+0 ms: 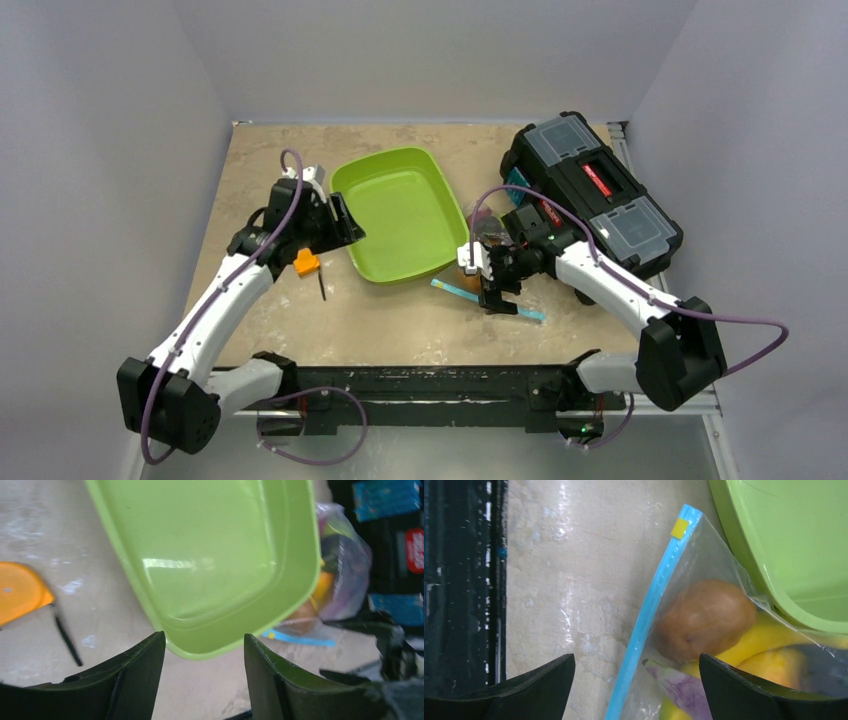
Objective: Open the zip-top bag and remove the fake food
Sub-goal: Pick up the zipper food storage bag at the center of the board.
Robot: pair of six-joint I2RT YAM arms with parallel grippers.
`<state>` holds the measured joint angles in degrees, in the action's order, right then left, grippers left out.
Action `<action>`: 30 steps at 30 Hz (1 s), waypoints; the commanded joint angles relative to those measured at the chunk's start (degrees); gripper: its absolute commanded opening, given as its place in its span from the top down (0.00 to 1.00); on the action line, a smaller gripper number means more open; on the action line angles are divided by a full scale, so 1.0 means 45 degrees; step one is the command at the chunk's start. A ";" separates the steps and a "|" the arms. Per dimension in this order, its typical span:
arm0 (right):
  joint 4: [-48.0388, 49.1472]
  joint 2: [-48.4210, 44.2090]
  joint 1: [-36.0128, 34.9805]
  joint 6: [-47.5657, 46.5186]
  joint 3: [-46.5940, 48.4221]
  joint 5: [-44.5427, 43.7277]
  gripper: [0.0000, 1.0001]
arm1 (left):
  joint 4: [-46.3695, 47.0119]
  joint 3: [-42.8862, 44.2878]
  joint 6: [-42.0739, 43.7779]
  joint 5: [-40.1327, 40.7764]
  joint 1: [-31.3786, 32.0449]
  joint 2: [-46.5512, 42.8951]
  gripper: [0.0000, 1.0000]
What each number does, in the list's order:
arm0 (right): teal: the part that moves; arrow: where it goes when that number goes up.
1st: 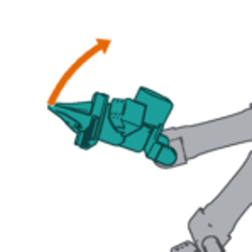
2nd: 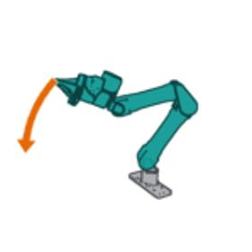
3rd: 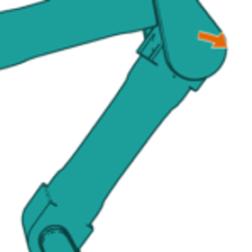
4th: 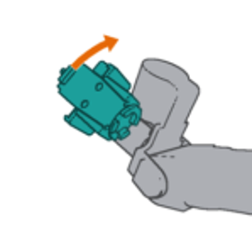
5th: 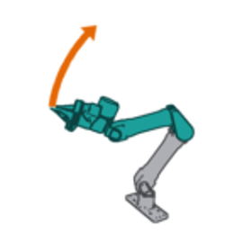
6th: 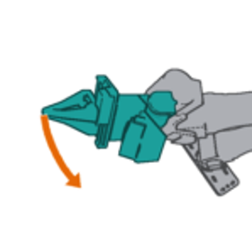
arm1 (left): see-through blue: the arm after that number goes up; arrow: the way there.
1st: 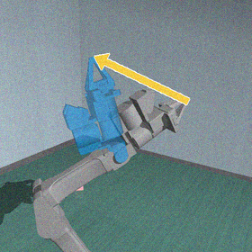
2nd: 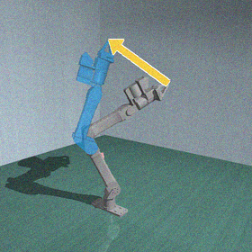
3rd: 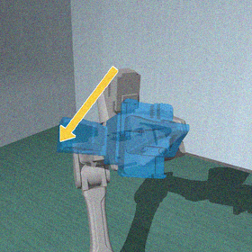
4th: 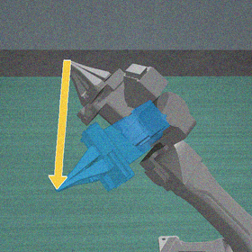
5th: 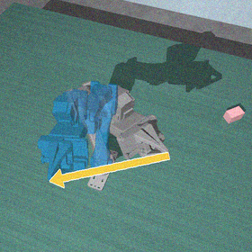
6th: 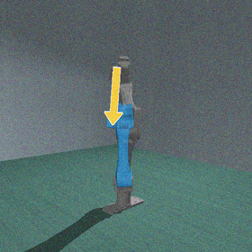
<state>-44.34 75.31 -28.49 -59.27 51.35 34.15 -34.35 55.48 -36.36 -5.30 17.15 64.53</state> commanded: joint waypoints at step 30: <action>0.5347 -0.2135 -0.1219 0.3406 -0.4146 -0.4958 0.35 | 1.0840 -0.5540 -0.6427 0.4136 0.9110 0.1095 0.38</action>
<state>-21.58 67.37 -33.87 -43.00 33.69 13.37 8.80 31.55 -61.12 4.54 55.37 68.99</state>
